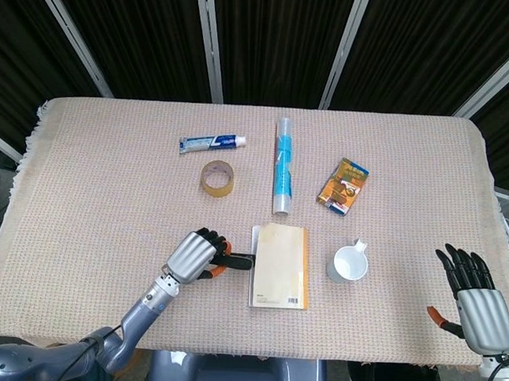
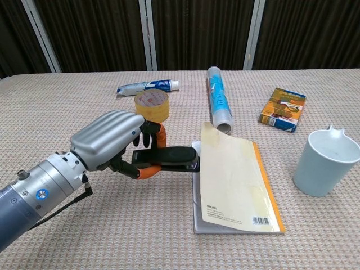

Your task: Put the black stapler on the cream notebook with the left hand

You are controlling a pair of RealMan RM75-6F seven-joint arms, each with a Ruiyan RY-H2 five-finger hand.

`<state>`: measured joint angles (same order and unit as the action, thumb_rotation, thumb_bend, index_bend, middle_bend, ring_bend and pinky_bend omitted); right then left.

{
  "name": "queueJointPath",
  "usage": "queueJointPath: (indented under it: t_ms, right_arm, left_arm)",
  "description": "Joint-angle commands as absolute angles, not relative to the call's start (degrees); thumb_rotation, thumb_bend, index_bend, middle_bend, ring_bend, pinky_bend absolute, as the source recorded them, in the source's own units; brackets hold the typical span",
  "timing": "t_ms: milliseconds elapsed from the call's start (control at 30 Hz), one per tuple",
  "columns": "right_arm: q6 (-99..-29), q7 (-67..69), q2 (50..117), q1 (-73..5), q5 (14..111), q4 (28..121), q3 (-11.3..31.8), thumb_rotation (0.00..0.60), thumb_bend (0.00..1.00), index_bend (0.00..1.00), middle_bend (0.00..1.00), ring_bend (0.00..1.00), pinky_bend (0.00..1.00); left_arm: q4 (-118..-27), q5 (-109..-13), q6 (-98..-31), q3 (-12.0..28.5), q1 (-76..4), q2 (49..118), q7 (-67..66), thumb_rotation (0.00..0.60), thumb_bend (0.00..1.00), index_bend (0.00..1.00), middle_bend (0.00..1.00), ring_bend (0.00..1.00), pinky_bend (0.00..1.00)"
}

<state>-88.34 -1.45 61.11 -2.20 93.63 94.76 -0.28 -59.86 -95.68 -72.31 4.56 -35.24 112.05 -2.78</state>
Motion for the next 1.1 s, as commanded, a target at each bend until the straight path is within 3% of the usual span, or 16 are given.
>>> queueJointPath:
  t_ms: [33,567,767,1100]
  right_arm:
    - [-88.38,-1.54,61.13,-2.16,93.83,94.82,-0.37,0.6,0.14,0.0,0.0,0.0,0.0]
    - [-87.93,-1.61,61.43,-2.34,93.14,94.66,0.12,0.6,0.14,0.0,0.0,0.0,0.0]
    - [-88.42,-2.22,61.48,-2.09,94.21,94.97,-0.33,0.6,0.14,0.0,0.0,0.0,0.0]
    - [-89.13,1.48,60.23,-2.0,94.17,94.37,-0.02,0.6,0.14,0.0,0.0,0.0,0.0]
  left_arm:
    - [-62.47,-96.61,-73.87,5.01,-35.91,110.91,-2.28,0.6,0.38,0.63,0.53,0.44,0.48]
    - [-81.41,-94.42,-72.06,3.07,-34.39,99.56,-5.3,0.6,0.37,0.63,0.54,0.45,0.49]
    - [-78.29,-93.22,-69.45,4.93,-36.69,102.48,-4.06,0.6,0.37,0.63,0.54,0.45,0.49]
    - [-64.95,-91.95,-63.22,7.63,-43.49,114.06,-3.78,0.6,0.37,0.63,0.54,0.45,0.49]
